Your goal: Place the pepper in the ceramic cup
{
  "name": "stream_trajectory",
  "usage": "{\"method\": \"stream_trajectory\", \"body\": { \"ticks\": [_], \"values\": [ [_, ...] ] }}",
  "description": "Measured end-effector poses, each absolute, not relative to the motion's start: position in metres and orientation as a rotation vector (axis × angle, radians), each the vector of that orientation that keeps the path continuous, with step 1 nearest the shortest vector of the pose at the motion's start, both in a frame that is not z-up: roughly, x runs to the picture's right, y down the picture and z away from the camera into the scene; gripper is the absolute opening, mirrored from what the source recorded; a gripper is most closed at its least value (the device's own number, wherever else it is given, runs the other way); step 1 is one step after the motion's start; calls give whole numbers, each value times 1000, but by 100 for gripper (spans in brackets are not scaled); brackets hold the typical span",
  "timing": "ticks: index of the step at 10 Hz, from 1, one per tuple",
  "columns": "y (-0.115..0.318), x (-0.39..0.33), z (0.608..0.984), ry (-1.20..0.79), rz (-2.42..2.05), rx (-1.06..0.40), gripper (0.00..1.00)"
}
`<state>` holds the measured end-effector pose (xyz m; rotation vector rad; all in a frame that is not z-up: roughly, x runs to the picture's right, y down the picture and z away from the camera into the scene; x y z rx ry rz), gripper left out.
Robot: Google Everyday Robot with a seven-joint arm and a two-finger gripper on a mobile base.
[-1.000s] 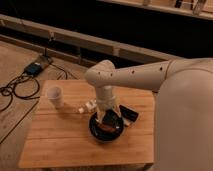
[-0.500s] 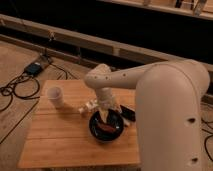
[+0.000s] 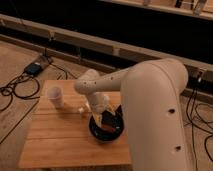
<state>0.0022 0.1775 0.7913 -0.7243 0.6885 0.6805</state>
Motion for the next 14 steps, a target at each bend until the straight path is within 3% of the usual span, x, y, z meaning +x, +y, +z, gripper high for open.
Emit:
{"method": "stream_trajectory", "body": {
  "ticks": [12, 14],
  "values": [
    [226, 9, 813, 776, 595, -827, 65],
    [228, 9, 815, 783, 588, -833, 54]
  ]
}}
